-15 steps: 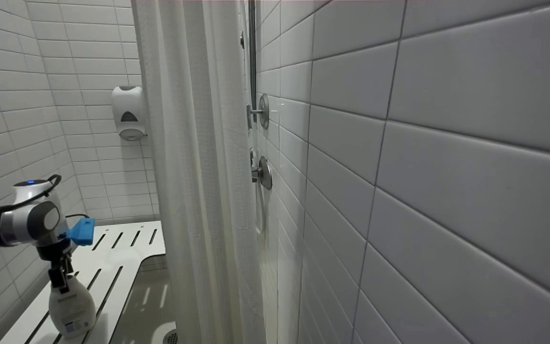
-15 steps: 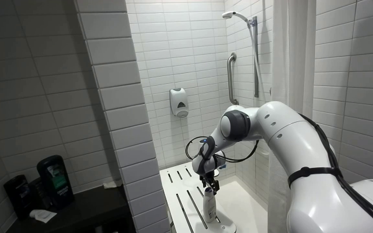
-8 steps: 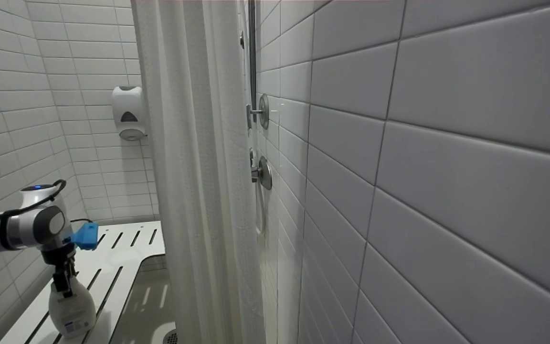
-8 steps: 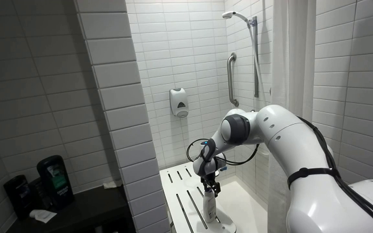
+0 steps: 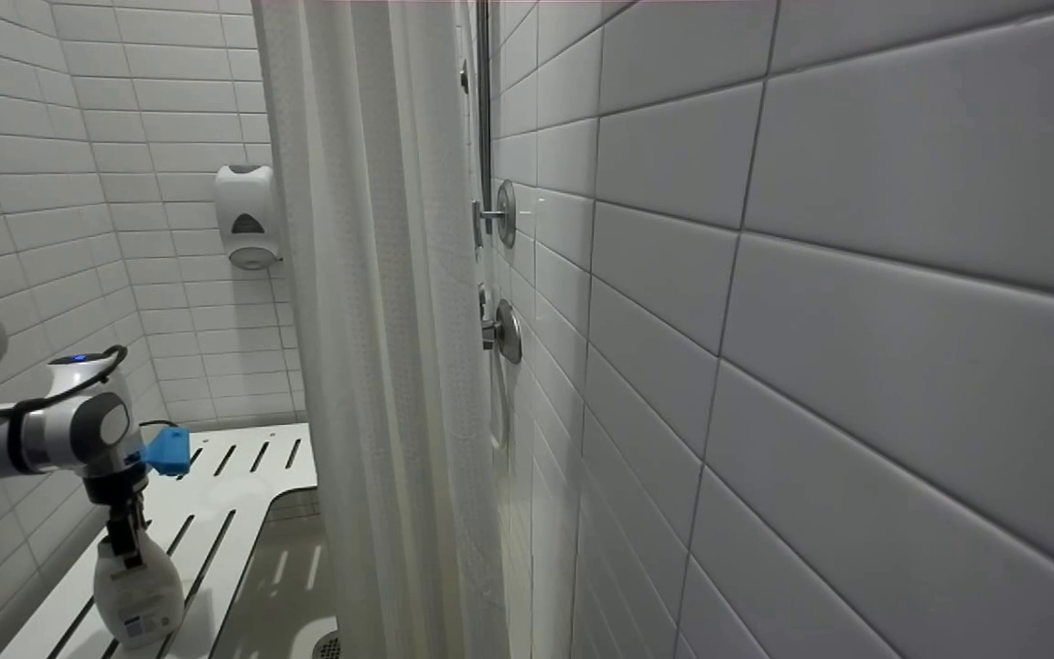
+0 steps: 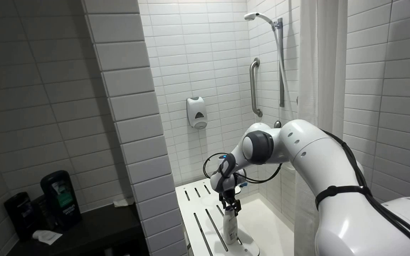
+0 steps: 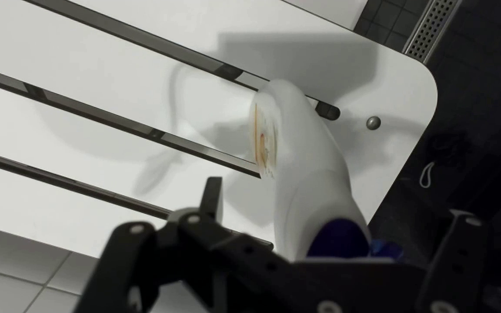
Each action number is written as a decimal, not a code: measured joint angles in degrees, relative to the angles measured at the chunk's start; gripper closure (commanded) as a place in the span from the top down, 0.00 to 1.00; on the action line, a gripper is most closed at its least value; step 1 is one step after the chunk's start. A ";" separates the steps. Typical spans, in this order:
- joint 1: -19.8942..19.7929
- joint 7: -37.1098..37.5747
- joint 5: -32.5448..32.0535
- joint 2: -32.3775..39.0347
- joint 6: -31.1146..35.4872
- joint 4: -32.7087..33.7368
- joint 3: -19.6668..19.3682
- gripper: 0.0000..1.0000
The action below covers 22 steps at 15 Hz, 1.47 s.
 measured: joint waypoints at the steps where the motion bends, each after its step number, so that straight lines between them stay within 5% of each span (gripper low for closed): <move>1: -0.03 -0.17 0.00 0.39 -0.45 0.80 0.00 1.00; 13: 0.56 -2.07 0.02 4.55 -6.17 7.24 -0.07 1.00; 14: 0.73 -2.06 0.02 4.61 -6.31 7.43 -0.09 0.75; 17: 1.17 -2.03 0.02 4.77 -6.52 7.78 -0.13 0.61; 22: 1.32 -2.03 0.02 5.37 -7.60 9.29 -0.16 0.21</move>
